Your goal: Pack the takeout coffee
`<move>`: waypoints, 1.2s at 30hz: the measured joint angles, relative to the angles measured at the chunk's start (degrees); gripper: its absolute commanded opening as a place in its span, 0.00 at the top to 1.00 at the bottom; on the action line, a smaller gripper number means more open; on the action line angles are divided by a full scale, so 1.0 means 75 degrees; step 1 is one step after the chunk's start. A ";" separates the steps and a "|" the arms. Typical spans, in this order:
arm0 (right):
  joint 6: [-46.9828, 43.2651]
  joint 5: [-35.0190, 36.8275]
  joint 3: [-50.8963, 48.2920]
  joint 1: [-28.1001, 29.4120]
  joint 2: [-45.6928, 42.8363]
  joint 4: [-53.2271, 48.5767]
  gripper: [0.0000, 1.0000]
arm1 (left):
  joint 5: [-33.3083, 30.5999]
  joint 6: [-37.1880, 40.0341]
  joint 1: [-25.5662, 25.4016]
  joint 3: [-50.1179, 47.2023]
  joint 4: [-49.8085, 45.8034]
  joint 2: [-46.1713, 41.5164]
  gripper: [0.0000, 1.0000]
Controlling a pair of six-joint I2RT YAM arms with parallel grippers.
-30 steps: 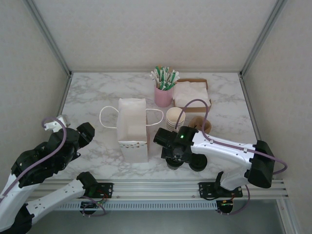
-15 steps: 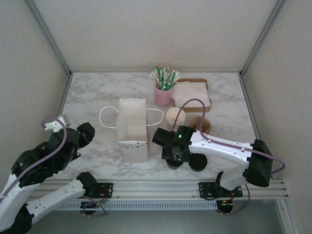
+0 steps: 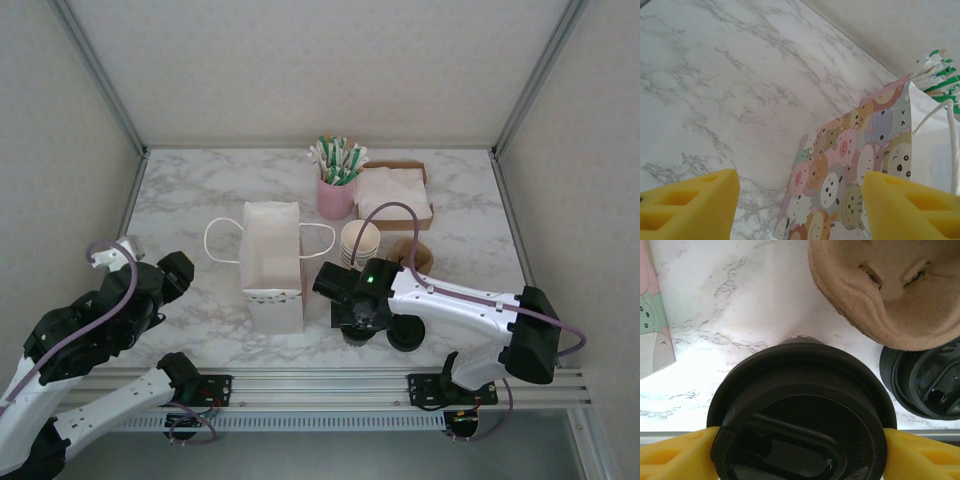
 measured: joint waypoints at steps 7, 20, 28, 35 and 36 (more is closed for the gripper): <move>-0.0221 0.0117 0.0023 0.0000 -0.0093 0.0125 0.19 | 0.0003 0.0000 0.0000 0.0000 0.0003 0.0000 0.35; -0.0417 0.0175 0.0245 0.0000 -0.0254 -0.0114 0.12 | 0.0003 0.0000 0.0000 0.0003 0.0003 0.0061 0.35; -0.0624 0.0405 0.0417 0.0000 -0.0641 -0.0274 0.12 | 0.0000 0.0061 0.0000 0.0029 0.0003 0.0143 0.35; -0.0635 0.1209 0.0659 -0.0052 -0.1518 -0.0711 0.33 | -0.0006 0.0096 0.0000 0.0114 0.0093 0.0204 0.35; -0.0627 0.1306 0.0659 -0.0105 -0.1647 -0.0801 0.38 | -0.0006 0.0096 0.0000 0.0114 0.0105 0.0204 0.35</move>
